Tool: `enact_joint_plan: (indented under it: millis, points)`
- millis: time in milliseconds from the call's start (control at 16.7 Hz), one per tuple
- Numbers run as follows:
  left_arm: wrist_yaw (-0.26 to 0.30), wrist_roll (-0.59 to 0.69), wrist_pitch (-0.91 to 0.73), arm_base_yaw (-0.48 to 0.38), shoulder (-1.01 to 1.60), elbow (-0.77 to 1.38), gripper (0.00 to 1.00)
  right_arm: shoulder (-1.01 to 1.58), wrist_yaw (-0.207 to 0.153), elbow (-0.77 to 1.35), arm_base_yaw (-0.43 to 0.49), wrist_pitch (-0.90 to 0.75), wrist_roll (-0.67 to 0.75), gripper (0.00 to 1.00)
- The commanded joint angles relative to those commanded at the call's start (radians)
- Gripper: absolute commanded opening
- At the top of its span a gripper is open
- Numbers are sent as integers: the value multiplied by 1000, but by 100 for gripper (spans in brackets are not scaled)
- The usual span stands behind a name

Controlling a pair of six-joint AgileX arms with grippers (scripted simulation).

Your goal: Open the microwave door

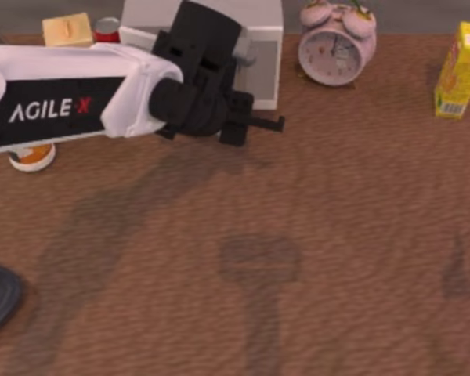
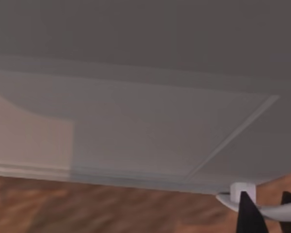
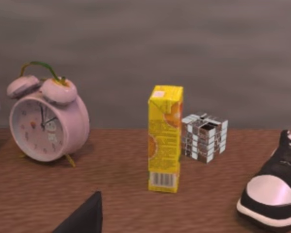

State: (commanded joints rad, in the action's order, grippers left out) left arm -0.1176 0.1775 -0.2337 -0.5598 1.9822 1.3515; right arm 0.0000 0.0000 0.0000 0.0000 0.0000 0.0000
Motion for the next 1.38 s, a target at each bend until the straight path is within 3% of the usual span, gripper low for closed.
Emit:
enact_joint_plan:
  millis: [1140, 1380]
  points:
    - [0, 0, 0, 0, 0, 0, 0, 0, 0, 0, 0, 0, 0, 100]
    - [21, -16, 7, 1, -11, -16, 0, 0, 0, 0, 0, 0, 0, 100]
